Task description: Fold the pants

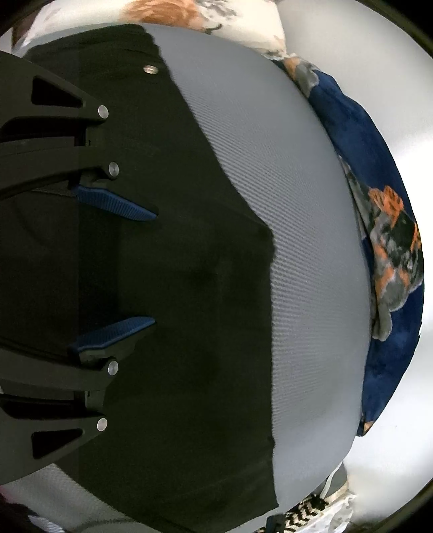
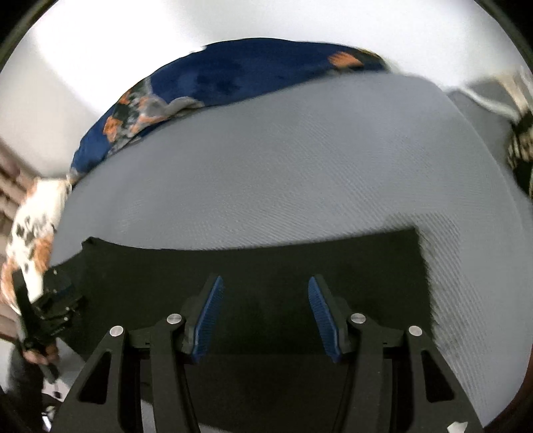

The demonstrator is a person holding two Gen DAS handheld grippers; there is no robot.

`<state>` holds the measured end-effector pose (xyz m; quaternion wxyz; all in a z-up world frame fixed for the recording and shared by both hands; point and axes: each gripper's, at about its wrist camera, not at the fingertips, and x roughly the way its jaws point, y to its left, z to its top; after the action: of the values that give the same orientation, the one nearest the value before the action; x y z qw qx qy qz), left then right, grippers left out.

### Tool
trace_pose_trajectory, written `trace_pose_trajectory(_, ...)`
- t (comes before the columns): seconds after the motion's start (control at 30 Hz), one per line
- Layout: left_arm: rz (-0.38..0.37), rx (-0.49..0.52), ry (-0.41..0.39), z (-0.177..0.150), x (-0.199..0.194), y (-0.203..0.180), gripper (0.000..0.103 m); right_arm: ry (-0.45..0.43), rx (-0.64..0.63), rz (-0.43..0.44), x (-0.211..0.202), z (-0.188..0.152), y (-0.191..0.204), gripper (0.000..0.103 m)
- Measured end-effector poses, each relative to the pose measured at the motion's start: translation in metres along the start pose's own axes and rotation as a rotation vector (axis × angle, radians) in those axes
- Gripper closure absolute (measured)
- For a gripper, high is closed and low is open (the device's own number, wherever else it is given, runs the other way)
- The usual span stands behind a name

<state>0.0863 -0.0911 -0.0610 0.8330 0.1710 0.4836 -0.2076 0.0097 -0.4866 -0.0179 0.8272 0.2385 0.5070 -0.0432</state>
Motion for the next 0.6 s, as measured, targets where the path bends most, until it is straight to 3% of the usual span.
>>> trace_pose_trajectory(0.13,0.001,-0.016,0.005,-0.013,-0.006,0.003,0.041,0.05,0.111,0.083,-0.009,-0.007,-0.05,0.052)
trace_pose_trajectory(0.33,-0.017,-0.066,0.039,-0.019,-0.007,0.004,0.041,0.066,0.211,0.102,-0.015,-0.014,-0.119,0.056)
trace_pose_trajectory(0.6,0.011,-0.107,0.066,-0.014,-0.001,0.0,0.041,0.119,0.228,0.187,-0.008,-0.025,-0.16,0.065)
